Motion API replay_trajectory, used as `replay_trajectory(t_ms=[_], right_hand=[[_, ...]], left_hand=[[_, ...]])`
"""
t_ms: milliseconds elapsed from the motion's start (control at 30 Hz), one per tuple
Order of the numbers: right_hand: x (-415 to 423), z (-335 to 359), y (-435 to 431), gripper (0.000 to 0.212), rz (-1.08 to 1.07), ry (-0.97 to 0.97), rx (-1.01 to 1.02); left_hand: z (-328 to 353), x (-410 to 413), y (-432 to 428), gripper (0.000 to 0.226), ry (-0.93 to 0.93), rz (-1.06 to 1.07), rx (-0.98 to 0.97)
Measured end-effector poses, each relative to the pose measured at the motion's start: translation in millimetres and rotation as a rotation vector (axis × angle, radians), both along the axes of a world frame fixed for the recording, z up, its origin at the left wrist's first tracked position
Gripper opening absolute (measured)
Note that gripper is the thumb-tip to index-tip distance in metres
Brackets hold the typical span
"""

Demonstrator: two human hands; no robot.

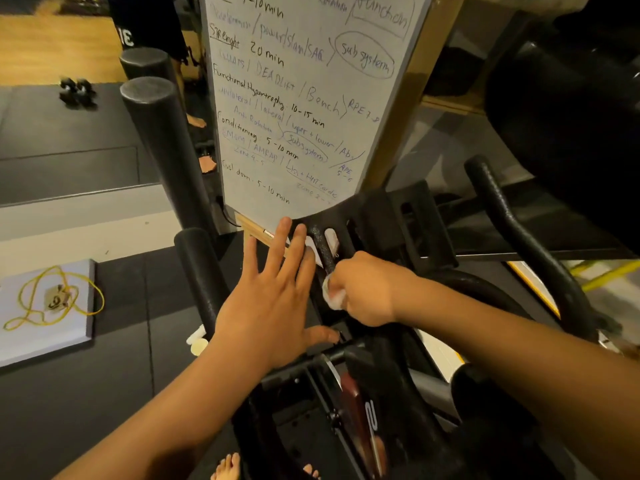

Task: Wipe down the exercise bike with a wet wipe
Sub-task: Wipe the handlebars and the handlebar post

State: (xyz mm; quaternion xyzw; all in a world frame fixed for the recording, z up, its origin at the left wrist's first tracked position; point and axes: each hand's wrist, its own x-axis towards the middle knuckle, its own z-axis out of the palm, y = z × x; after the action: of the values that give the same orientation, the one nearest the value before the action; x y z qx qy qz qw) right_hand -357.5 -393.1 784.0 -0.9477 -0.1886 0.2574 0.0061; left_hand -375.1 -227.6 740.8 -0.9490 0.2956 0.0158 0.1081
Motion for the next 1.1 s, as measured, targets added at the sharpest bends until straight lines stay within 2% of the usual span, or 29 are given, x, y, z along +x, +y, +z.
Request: replay_trajectory(t_ms=[100,200,300,367,467,567,633,700,767,800,833,933,1033,1100], right_hand=[[-3,9,5,0.026,0.090,0.074,-0.109],[7,27,12,0.012,0.097,-0.063,-0.127],[6,27,15,0.005,0.241,0.030,-0.253],[1,19,17,0.019,0.358,0.038,-0.399],[-4,8,31,0.028,0.404,-0.115,-0.629],[-9,11,45,0.035,0.433,-0.128,-0.767],[-1,46,31,0.031,0.327,-0.192,-0.691],[27,81,2,0.018,0.203,-0.367,-0.542],[42,92,-17,0.022,0.148,-0.519,-0.420],[42,84,-19,0.025,0.165,-0.529,-0.347],[38,68,-22,0.028,0.205,-0.499,-0.313],[2,40,-16,0.033,0.267,-0.335,-0.380],[-16,46,-2,0.037,0.163,-0.161,-0.461],[-13,53,9,0.033,0.164,-0.022,-0.438]], left_hand=[[-1,-1,0,0.117,-0.029,0.009,-0.005],[-1,1,-2,0.119,-0.016,-0.004,0.007],[0,2,-2,0.121,-0.008,0.004,-0.001],[0,2,-2,0.121,-0.019,0.009,0.004],[2,1,-2,0.120,-0.009,-0.004,-0.004],[2,0,0,0.120,-0.013,-0.014,-0.039],[3,1,-1,0.118,-0.019,-0.017,-0.047],[2,3,0,0.118,-0.022,-0.015,-0.035],[3,3,1,0.120,-0.012,-0.016,-0.012],[2,1,1,0.120,-0.011,-0.013,-0.010],[2,0,1,0.120,-0.022,-0.008,-0.006],[4,0,-1,0.119,-0.053,-0.008,0.023],[4,2,-3,0.120,-0.047,-0.009,0.040],[3,0,-2,0.119,-0.045,-0.006,0.037]])
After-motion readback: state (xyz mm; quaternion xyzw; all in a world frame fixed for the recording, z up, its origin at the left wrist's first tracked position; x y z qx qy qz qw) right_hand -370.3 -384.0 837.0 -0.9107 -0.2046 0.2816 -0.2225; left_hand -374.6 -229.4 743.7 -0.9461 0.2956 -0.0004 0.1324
